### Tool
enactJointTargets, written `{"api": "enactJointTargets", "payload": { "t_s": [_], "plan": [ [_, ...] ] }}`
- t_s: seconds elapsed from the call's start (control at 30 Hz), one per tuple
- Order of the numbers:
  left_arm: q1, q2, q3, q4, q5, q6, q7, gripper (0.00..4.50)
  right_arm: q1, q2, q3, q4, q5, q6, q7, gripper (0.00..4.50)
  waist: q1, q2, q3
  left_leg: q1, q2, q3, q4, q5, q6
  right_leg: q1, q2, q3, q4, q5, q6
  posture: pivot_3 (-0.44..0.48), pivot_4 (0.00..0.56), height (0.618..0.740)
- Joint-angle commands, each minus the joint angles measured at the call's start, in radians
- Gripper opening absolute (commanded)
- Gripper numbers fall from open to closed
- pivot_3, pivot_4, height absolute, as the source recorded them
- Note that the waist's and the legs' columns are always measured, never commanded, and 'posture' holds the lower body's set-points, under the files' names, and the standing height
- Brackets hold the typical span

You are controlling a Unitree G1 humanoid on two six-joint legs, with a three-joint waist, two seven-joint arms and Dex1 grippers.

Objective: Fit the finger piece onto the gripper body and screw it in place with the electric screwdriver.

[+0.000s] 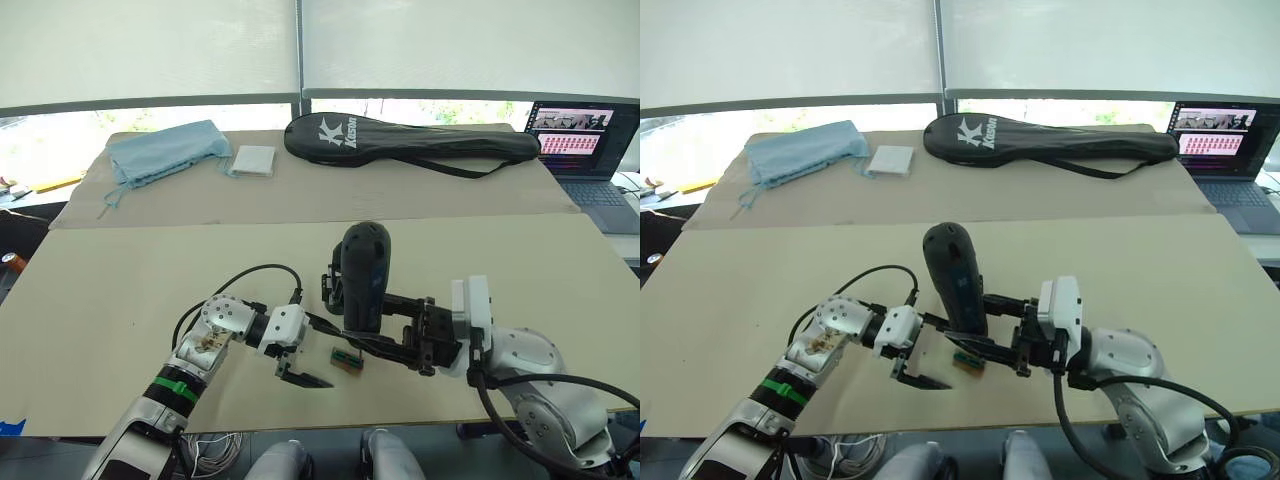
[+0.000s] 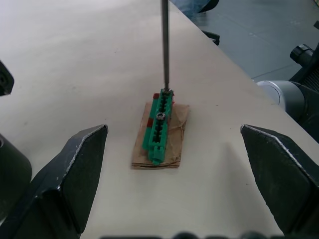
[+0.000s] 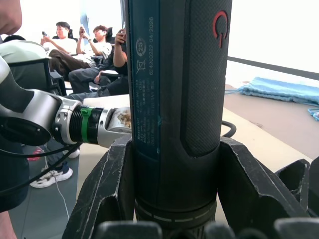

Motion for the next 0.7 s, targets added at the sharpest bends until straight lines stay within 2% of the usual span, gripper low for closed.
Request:
{"api": "enactJointTargets", "payload": {
  "t_s": [0.03, 0.3, 0.47, 0.63, 0.7],
  "plan": [
    [0.022, 0.025, 0.026, -0.052, -0.025, 0.019, 0.006, 4.50, -0.045, -0.028, -0.056, -0.068, 0.097, 0.020, 0.005, 1.88, 0.000, 0.000, 0.000, 0.000, 0.000, 0.000, 0.000, 0.000, 0.000, 0.000, 0.000, 0.000, 0.000, 0.000, 0.000, 0.000, 0.150, 0.736],
    [0.114, 0.111, 0.096, -0.139, -0.071, 0.077, 0.039, 4.50, -0.203, -0.093, -0.097, -0.075, 0.337, 0.184, -0.069, 1.88, -0.001, 0.000, 0.000, 0.000, 0.002, 0.000, -0.001, 0.000, 0.000, 0.000, -0.002, 0.001, 0.000, 0.000, 0.000, 0.000, 0.150, 0.736],
    [0.137, 0.135, 0.131, -0.158, -0.084, 0.091, 0.060, 4.50, -0.358, -0.122, -0.112, 0.012, 0.501, 0.308, -0.128, 1.88, 0.002, -0.001, 0.001, 0.000, 0.001, 0.000, 0.000, 0.000, 0.000, 0.000, -0.003, 0.000, -0.001, 0.000, 0.000, 0.000, 0.150, 0.736],
    [0.111, 0.136, 0.153, -0.142, -0.091, 0.099, 0.078, 4.50, -0.512, -0.110, -0.091, 0.094, 0.551, 0.384, -0.168, 1.88, 0.000, -0.002, 0.001, -0.001, 0.001, 0.000, 0.000, 0.000, 0.000, -0.001, -0.003, 0.000, -0.001, 0.000, 0.000, 0.000, 0.150, 0.736],
    [0.073, 0.132, 0.160, -0.094, -0.076, 0.072, 0.085, 4.50, -0.603, -0.095, -0.059, 0.155, 0.515, 0.408, -0.176, 1.88, -0.001, -0.002, 0.001, -0.001, 0.002, 0.000, 0.000, 0.000, 0.000, -0.001, -0.003, 0.000, -0.001, 0.000, 0.000, 0.000, 0.150, 0.736]
  ]
}}
